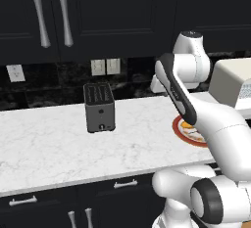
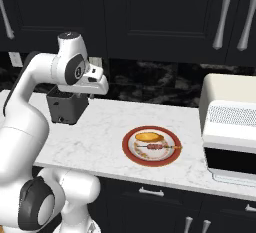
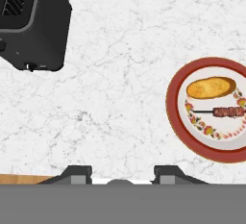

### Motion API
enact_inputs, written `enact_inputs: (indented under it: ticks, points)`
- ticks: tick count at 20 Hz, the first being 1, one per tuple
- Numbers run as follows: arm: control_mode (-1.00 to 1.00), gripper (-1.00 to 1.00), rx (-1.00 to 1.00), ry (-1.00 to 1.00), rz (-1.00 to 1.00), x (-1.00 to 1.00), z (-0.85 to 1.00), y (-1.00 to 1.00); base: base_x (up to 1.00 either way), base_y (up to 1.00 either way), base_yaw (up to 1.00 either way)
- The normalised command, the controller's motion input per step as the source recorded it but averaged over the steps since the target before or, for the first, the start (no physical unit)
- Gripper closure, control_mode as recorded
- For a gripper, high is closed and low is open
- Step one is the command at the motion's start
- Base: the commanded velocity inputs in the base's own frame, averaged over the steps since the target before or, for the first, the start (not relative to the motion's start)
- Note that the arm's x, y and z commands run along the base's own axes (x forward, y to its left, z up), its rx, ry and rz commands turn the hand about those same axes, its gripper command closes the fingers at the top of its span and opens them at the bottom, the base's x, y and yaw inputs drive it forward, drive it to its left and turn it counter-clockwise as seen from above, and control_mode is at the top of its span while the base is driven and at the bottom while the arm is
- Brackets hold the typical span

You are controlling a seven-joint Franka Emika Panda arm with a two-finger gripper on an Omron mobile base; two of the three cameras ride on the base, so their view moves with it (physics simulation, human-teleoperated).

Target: Pick up the kebab skewer and baguette bread, and place them inside the toaster oven. Close the toaster oven door and start by setting the timer.

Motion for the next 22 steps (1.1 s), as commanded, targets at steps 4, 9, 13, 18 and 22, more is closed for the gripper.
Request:
enact_inputs:
  ticks: [4,9,13,18,22]
  points:
    - [1.0,-1.0,0.0,0.0,0.0,0.0,0.0,0.0,0.0,0.0,0.0]
    - [1.0,-1.0,0.0,0.0,0.0,0.0,0.0,0.0,0.0,0.0,0.0]
    - [1.0,-1.0,0.0,0.0,0.0,0.0,0.0,0.0,0.0,0.0,0.0]
    - [1.0,-1.0,0.0,0.0,0.0,0.0,0.0,0.0,0.0,-0.48,0.0]
    - [1.0,-1.0,0.0,0.0,0.0,0.0,0.0,0.0,0.0,-0.54,0.0]
